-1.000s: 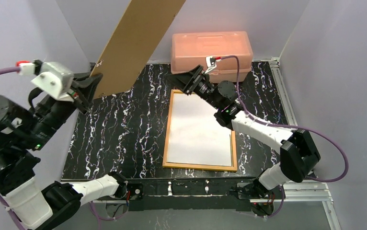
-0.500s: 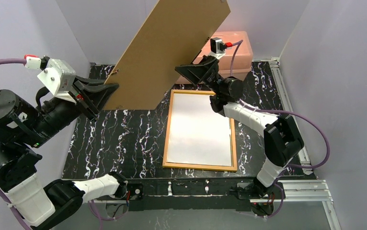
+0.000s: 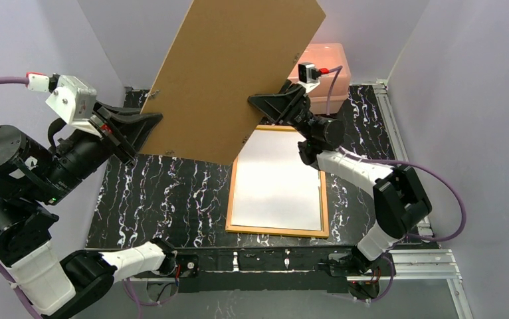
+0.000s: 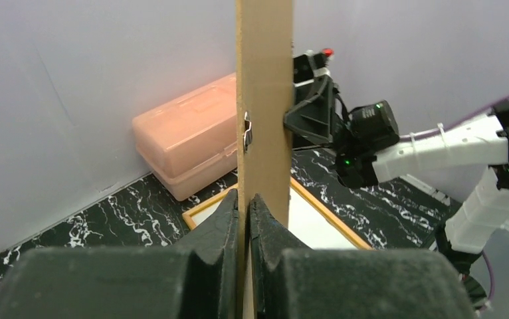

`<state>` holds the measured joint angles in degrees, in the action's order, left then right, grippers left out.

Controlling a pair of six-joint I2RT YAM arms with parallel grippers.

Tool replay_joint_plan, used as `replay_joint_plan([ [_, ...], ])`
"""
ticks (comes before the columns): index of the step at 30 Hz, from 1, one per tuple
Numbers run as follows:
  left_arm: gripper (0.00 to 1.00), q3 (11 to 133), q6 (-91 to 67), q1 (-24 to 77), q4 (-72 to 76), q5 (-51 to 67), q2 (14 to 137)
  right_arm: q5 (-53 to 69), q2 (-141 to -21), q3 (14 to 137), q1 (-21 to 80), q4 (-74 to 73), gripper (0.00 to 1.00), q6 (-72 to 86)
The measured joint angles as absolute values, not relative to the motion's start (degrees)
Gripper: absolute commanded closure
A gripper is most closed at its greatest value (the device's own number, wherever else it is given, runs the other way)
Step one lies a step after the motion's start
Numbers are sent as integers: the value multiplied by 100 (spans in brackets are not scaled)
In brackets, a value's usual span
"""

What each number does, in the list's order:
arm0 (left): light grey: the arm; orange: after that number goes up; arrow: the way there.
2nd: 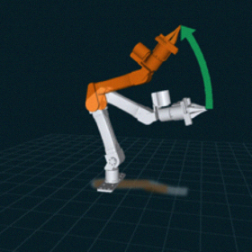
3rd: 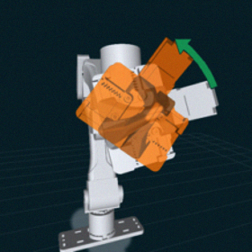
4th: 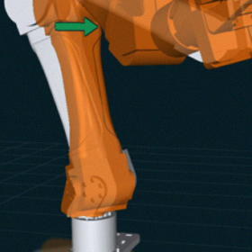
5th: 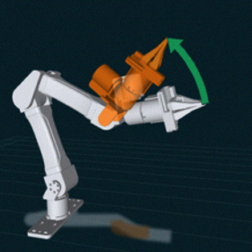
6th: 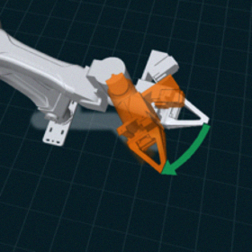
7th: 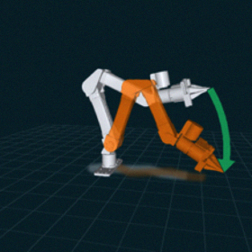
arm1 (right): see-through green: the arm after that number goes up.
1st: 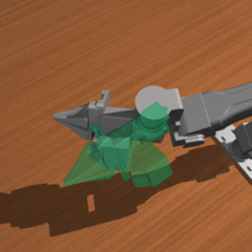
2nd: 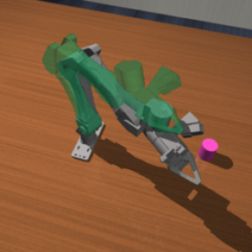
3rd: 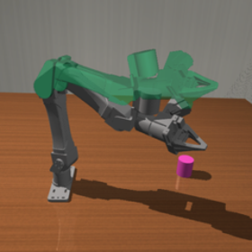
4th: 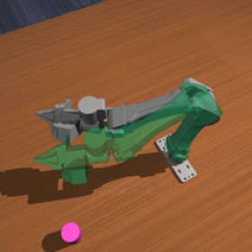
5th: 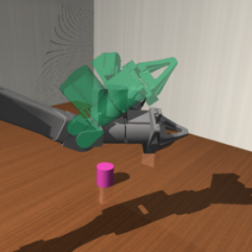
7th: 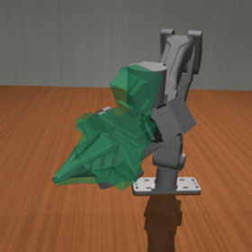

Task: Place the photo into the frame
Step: Pick up the photo frame item at the center of the board, then place the photo frame item in the photo frame.

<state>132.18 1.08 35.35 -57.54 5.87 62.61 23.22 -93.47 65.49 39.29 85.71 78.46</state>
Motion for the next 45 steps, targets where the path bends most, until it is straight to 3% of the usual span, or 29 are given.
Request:
replay_joint_plan([
  [3, 100, 13194, -8, 3538, -5640, 370, 6254, 2270, -9091, 6405, 3881, 8659, 84, 7808],
  [6, 99, 13133, -104, 3548, -5461, 320, 6184, 2292, -8801, 6394, 3863, 8842, 90, 7804],
  [8, 71, 13026, -137, 3583, -5343, 346, 6082, 2344, -8687, 6396, 3863, 8892, 95, 7804],
  [10, 32, 12877, -25, 3597, -5236, 202, 5990, 2425, -8648, 6429, 3870, 8901, 98, 7902],
  [12, 11, 12606, 246, 3533, -4971, -276, 5920, 2394, -8615, 6445, 3927, 8862, 99, 8055],
  [14, 2, 12339, 464, 3533, -4777, -598, 5889, 2449, -8608, 6418, 3929, 8674, 99, 8095],
  [20, 1, 11858, 923, 3529, -4904, -1024, 5948, 2582, -8020, 6025, 3809, 7660, 99, 7745],
  [29, 1, 11618, 1190, 3529, -5937, -499, 5970, 2008, -6198, 6357, 3767, 2545, 99, 5317],
  [38, 2, 11286, 1350, 3326, -6613, 134, 6471, 1450, -6657, 7319, 3551, -1564, 99, 4136],
  [45, 2, 10650, 1238, 1944, -6521, 1164, 7168, 1763, -6967, 7491, 3061, -3459, 99, 3830],
])
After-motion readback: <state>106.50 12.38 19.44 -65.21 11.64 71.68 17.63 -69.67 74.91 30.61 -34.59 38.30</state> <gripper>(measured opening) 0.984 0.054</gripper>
